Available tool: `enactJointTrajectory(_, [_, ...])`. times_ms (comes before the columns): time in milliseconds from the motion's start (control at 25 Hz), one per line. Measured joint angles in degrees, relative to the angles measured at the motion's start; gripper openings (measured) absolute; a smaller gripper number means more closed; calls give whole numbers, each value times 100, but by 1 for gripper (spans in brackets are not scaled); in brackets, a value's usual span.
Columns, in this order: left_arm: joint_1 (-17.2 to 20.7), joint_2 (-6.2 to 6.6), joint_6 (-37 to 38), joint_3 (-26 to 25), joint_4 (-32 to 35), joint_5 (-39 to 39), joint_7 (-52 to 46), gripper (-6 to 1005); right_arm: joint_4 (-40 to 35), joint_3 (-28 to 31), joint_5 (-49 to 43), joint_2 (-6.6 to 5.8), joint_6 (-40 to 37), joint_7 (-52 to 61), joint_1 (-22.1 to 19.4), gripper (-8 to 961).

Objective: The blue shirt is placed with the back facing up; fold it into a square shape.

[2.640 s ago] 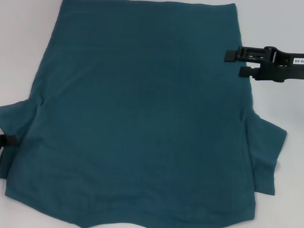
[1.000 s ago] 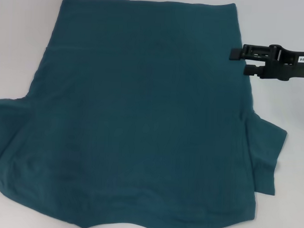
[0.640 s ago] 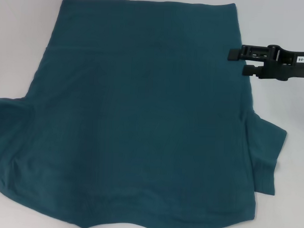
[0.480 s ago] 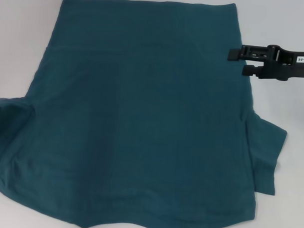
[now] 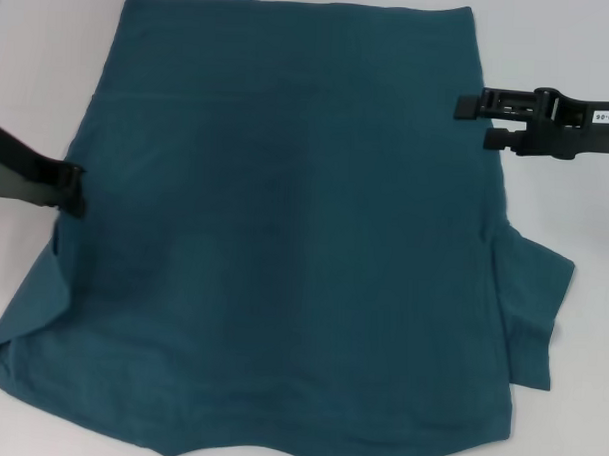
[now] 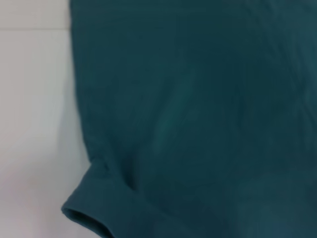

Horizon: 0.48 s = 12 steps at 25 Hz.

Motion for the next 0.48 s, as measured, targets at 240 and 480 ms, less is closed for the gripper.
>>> enactJointTrajectory(240, [-247, 11, -207, 10, -442, -2, -116, 1, 21, -3, -3, 0, -9, 0, -5, 945])
enactJointTrajectory(480, [-328, -17, -430, 13, -784, -174, 35, 9, 61, -9, -33, 0, -7, -9, 2, 944])
